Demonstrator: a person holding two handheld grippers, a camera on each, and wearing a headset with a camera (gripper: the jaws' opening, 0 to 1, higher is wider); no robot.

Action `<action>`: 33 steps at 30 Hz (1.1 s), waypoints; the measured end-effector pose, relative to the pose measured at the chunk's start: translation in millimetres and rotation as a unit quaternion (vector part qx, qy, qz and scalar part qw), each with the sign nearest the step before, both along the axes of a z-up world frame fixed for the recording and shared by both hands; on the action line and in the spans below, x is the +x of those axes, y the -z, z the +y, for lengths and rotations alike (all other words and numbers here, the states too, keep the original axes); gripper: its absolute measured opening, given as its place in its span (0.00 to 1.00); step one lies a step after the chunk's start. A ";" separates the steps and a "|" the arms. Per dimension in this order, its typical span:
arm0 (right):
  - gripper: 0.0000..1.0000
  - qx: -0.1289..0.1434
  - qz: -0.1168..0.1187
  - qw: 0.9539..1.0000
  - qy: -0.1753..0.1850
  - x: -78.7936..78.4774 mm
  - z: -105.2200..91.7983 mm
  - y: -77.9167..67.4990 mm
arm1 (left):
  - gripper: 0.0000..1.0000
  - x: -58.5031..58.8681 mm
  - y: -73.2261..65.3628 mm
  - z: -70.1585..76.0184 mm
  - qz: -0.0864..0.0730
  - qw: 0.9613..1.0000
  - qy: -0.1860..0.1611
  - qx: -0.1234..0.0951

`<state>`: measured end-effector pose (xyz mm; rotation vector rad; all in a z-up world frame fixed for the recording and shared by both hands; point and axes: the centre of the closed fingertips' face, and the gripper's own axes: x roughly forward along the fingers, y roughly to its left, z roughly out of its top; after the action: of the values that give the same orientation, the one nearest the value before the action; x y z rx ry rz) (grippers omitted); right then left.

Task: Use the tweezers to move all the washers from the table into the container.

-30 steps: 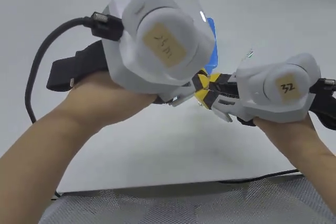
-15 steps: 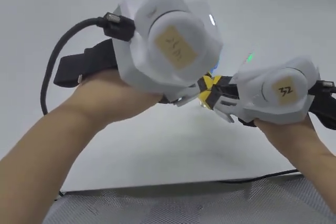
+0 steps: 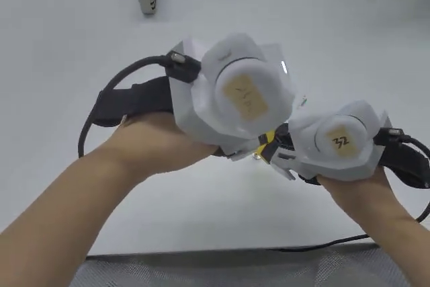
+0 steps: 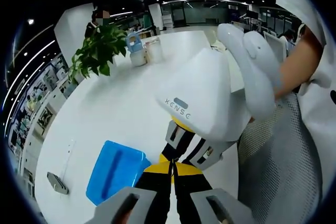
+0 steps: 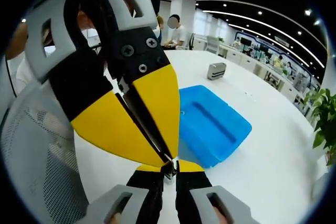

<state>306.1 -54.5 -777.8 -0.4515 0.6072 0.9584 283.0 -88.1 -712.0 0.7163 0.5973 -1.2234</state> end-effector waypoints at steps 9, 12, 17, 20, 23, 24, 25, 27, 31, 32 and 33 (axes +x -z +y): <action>0.03 -0.005 -0.023 1.000 -0.007 4.4 8.0 -26.9 | 0.00 1.5 -26.2 8.8 -0.025 1.000 0.002 -0.016; 0.03 -0.007 -0.028 1.000 -0.006 4.3 12.5 -35.9 | 0.00 1.1 -35.3 13.7 -0.029 0.999 0.004 -0.021; 0.03 -0.010 -0.033 0.999 -0.011 5.3 20.9 -52.8 | 0.00 0.8 -52.0 23.2 -0.034 0.999 0.005 -0.030; 0.03 -0.010 -0.039 0.999 -0.016 10.3 27.5 -65.1 | 0.00 4.7 -62.8 27.9 -0.042 0.999 0.001 -0.035; 0.03 -0.013 -0.043 0.999 -0.021 15.6 31.6 -72.4 | 0.00 10.4 -71.5 31.9 -0.048 0.998 -0.001 -0.037; 0.03 -0.015 -0.046 0.999 -0.023 18.5 33.1 -76.3 | 0.00 13.3 -75.2 33.3 -0.049 0.998 -0.002 -0.038; 0.03 -0.015 -0.048 0.998 -0.024 20.4 33.7 -78.6 | 0.00 15.1 -77.4 34.1 -0.051 0.998 -0.002 -0.039; 0.03 -0.014 -0.051 0.998 -0.025 24.9 35.1 -84.4 | 0.00 19.6 -83.2 35.7 -0.053 0.998 -0.004 -0.041; 0.04 -0.011 -0.057 0.998 -0.030 33.5 37.4 -92.4 | 0.00 27.6 -90.8 37.4 -0.058 0.997 -0.006 -0.043; 0.04 -0.010 -0.058 0.998 -0.031 34.3 37.7 -93.0 | 0.00 28.4 -91.3 37.5 -0.059 0.997 -0.006 -0.043; 0.04 -0.009 -0.059 0.998 -0.034 37.1 38.7 -94.0 | 0.00 32.0 -92.4 38.0 -0.062 0.997 -0.006 -0.041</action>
<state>343.1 -15.7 -683.8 -0.5436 0.4973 0.9836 315.1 -50.1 -619.6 0.7119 0.4465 -1.1760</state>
